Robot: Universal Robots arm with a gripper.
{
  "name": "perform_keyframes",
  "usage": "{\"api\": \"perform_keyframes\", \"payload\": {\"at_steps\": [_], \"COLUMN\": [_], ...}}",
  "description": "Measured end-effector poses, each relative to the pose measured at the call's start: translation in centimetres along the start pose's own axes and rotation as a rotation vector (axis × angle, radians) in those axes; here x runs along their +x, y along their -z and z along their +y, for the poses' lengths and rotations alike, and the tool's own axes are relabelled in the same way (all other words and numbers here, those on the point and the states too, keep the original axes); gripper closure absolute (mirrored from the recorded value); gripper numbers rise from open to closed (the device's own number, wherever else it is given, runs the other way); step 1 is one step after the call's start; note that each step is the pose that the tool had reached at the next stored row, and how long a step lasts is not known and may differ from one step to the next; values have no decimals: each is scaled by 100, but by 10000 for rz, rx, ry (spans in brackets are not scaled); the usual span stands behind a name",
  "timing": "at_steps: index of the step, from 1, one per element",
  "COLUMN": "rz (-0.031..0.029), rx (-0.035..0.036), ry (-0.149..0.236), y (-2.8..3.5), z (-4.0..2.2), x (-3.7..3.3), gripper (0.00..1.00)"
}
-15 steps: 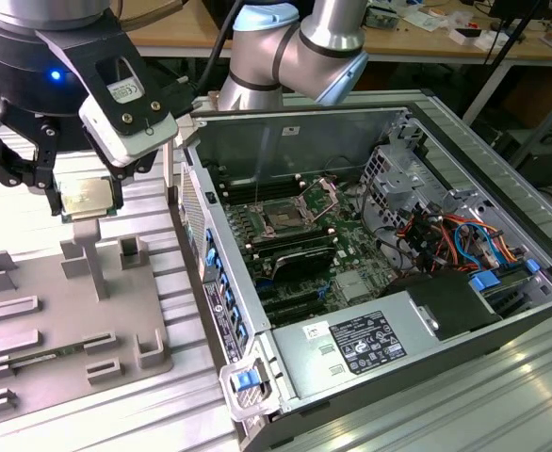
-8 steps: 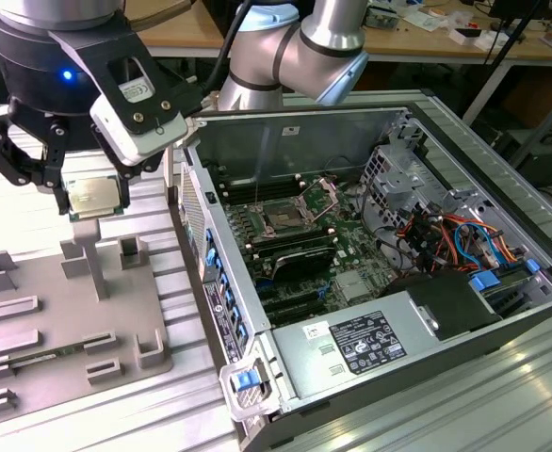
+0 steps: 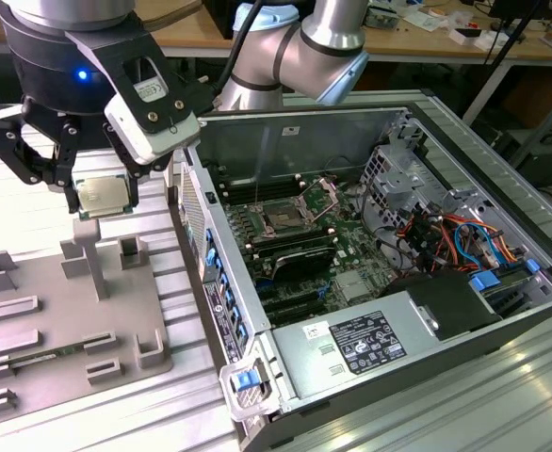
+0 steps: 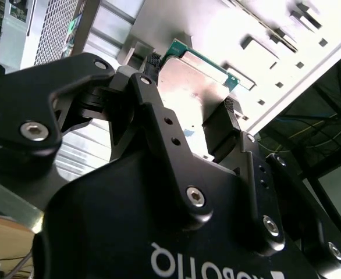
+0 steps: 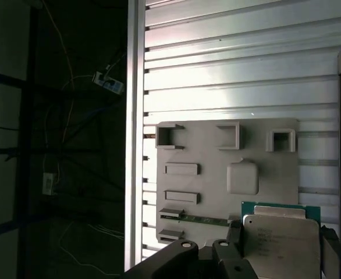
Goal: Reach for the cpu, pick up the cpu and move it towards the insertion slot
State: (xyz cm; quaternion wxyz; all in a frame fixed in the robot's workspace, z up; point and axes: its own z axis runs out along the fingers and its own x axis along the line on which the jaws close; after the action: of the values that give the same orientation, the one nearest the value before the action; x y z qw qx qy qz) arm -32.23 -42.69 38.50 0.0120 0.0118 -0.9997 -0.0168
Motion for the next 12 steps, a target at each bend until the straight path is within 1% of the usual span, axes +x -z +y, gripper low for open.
{"api": "perform_keyframes", "payload": {"at_steps": [5, 9, 12], "rz": [0, 0, 0], "rx": [-1, 0, 6], "ry": [-1, 0, 0], "y": [1, 2, 4], "z": [-1, -3, -4], "x": [-55, -121, -188], "gripper": [45, 45, 45]}}
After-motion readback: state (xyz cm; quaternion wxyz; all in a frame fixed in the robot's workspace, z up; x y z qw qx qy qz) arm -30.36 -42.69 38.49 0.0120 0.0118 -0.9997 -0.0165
